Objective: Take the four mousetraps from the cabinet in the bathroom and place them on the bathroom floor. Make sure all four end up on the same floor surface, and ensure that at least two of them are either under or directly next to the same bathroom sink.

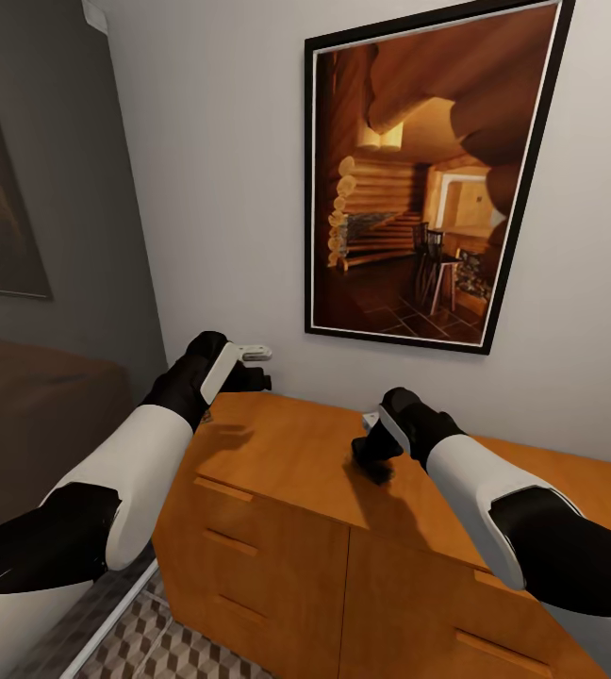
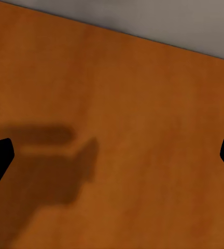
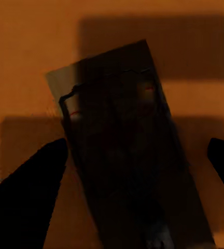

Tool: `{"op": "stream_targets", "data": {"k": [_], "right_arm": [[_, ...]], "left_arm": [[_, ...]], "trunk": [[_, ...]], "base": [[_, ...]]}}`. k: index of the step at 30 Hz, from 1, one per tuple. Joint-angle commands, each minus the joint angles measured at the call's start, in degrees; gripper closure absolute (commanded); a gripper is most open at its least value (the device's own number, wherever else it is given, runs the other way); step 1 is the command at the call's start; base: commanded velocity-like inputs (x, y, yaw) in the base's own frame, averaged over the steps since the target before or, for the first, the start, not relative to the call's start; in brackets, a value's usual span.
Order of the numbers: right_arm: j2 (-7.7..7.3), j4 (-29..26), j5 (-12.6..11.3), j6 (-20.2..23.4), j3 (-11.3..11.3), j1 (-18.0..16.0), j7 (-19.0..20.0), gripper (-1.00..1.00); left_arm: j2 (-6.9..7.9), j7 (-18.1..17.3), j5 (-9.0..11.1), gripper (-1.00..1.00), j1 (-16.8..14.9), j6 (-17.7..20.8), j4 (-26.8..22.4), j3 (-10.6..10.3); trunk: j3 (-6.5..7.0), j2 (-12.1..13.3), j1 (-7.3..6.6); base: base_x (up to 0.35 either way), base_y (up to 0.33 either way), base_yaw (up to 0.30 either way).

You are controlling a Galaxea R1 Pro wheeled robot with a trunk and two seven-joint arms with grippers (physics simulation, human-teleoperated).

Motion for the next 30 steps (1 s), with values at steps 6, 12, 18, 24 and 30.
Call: {"op": "stream_targets", "data": {"k": [6,12,18,24,30], "right_arm": [[-0.12,1.4,-1.5,0.4,0.4,0.0,-0.1,1.0],[-0.2,1.5,-1.5,0.5,0.6,0.0,-0.6,1.0],[-2.22,1.5,-1.5,0.9,0.4,0.0,-0.9,1.0],[-5.85,-2.7,-1.8,1.8,-0.5,0.0,-0.6,1.0],[-6.46,-12.6,-1.9,1.8,-3.6,0.0,-0.6,1.0]], "left_arm": [[0.03,0.5,0.6,-1.0,0.0,0.2,0.0,-0.2],[0.03,0.5,0.6,-1.0,0.0,0.2,-0.1,-0.2],[0.03,0.5,0.6,-1.0,0.0,0.2,-0.1,-0.2],[0.0,0.5,0.6,-1.0,0.0,0.1,-0.2,-0.2],[0.0,0.5,0.5,-1.0,0.0,0.1,-0.2,-0.2]], "trunk": [[-0.08,0.0,0.01],[-0.08,0.0,0.01],[-0.08,0.0,0.01],[-0.08,0.0,0.01],[-0.08,0.0,0.01]], "base": [[0.0,0.0,0.0],[0.0,0.0,0.0],[0.0,0.0,0.0],[0.0,0.0,0.0],[0.0,0.0,0.0]]}}
